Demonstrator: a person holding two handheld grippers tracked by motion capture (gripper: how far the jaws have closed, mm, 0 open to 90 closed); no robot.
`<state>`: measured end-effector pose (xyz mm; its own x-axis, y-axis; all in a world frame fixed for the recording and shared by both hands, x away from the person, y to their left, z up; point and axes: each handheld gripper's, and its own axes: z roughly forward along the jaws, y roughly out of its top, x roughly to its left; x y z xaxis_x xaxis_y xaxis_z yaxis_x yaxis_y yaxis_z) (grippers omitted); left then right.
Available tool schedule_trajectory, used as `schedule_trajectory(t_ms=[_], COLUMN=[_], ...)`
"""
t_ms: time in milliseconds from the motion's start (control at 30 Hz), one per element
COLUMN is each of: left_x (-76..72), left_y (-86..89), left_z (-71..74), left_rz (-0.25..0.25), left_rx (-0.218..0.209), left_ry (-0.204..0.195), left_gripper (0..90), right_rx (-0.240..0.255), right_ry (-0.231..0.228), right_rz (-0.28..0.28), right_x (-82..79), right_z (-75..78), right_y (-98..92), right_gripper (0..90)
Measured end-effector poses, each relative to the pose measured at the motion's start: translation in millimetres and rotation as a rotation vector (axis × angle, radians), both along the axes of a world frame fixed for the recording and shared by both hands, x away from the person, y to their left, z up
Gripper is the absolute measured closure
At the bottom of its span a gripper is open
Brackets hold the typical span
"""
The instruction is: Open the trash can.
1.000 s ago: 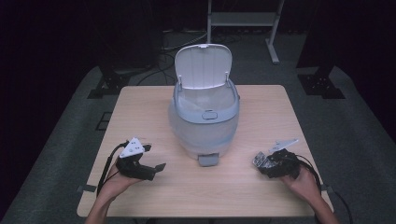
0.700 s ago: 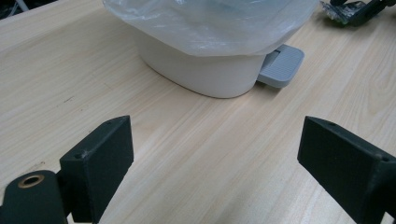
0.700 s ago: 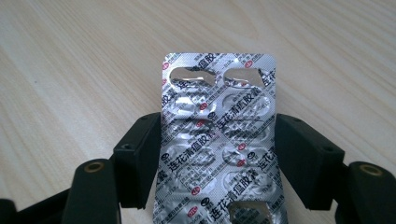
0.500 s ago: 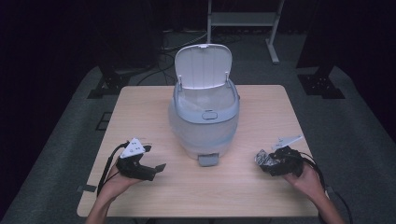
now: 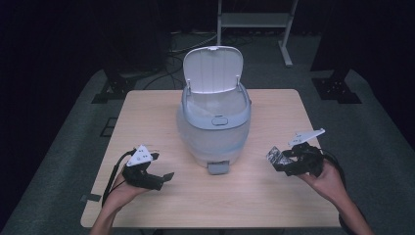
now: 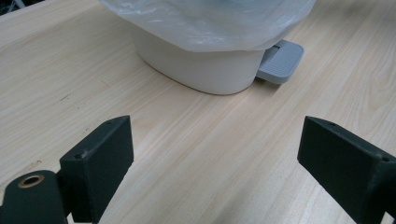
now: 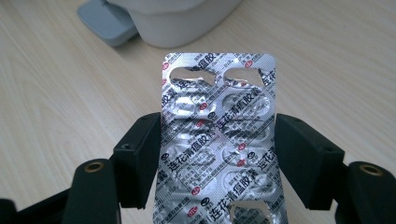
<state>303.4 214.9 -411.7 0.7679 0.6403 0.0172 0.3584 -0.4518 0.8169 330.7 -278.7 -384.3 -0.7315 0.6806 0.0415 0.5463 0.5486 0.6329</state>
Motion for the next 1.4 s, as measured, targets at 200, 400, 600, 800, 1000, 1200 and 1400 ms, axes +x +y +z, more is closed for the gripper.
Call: schedule_trajectory(t_ms=[200, 400, 600, 800, 1000, 1200, 1400], left_x=[0.6, 0.6, 0.9, 1.5, 1.5, 2.0, 2.5], left_y=[-0.2, 0.1, -0.2, -0.6, -0.2, 0.2, -0.4], left_z=[-1.7, -1.7, -2.9, -3.7, -3.6, -4.5, -6.0], left_rz=[-0.002, -0.002, 0.0, -0.002, -0.003, -0.004, -0.003], left_rx=[0.006, 0.004, 0.006, 0.011, 0.016, 0.019, 0.026], left_ry=[0.003, 0.001, 0.004, 0.006, 0.006, 0.008, 0.011], left_gripper=[9.7, 9.7, 9.7, 9.7, 9.7, 9.7, 9.7], right_rx=[0.003, 0.02, 0.041, 0.054, 0.063, 0.062, 0.064], right_ry=[-0.011, -0.013, -0.021, -0.031, -0.034, -0.033, -0.027], right_rz=[0.023, 0.03, 0.034, 0.037, 0.047, 0.063, 0.067], right_x=[2.2, 3.6, 5.8, 8.6, 11.2, 14.0, 17.2], right_z=[23.0, 43.0, 62.0, 81.0, 97.7, 111.5, 123.5], right_y=[4.3, 5.4, 4.1, 4.3, 7.5, 12.3, 15.5], right_gripper=[32.5, 32.5, 32.5, 32.5, 32.5, 32.5, 32.5])
